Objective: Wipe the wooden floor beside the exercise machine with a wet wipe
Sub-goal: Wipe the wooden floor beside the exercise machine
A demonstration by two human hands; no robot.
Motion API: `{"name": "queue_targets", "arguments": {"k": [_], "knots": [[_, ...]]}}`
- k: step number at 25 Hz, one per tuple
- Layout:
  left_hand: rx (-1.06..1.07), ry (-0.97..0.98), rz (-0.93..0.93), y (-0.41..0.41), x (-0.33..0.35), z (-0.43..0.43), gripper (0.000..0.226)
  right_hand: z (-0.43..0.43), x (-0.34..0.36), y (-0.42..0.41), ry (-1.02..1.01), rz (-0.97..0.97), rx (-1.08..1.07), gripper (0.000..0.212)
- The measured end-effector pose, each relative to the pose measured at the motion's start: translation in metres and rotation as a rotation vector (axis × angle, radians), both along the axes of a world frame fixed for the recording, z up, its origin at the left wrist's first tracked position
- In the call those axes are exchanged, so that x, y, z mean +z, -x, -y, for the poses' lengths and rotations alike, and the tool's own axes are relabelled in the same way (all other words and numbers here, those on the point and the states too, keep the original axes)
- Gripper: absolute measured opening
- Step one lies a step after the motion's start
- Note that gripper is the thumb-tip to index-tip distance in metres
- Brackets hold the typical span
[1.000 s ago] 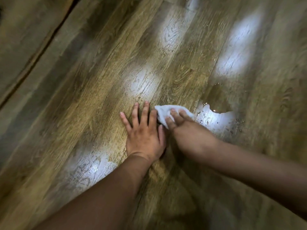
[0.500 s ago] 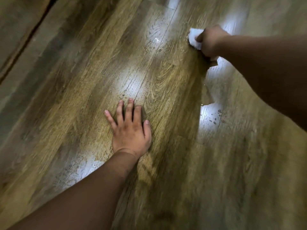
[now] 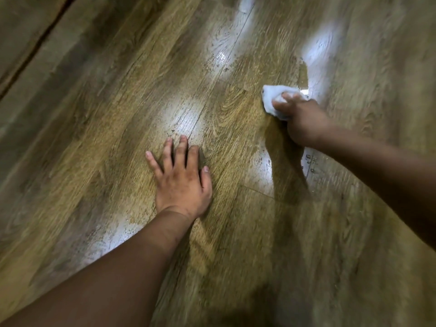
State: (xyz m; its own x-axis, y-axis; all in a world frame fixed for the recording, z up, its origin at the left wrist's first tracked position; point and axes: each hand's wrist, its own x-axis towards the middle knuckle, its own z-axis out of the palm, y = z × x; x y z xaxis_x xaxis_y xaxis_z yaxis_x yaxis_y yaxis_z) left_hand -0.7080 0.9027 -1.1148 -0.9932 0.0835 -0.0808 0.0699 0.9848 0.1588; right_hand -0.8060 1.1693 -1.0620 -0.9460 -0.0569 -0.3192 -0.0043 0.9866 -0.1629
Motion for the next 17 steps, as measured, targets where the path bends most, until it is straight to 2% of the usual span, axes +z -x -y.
{"name": "queue_targets", "arguments": {"k": [3, 7, 12, 17], "knots": [[-0.005, -0.023, -0.007, 0.0, 0.001, -0.001, 0.058, 0.006, -0.013, -0.03, 0.055, 0.014, -0.007, 0.06], [-0.002, -0.029, -0.016, 0.0, 0.0, -0.001, 0.056, 0.014, -0.022, -0.075, 0.124, 0.01, 0.02, 0.057], [-0.001, -0.031, -0.02, 0.0, 0.0, -0.001, 0.056, 0.036, -0.011, -0.122, 0.108, 0.162, 0.009, 0.066], [-0.007, -0.029, -0.022, 0.0, 0.0, -0.001, 0.055, 0.06, -0.003, -0.165, 0.185, 0.198, 0.066, 0.068]]}}
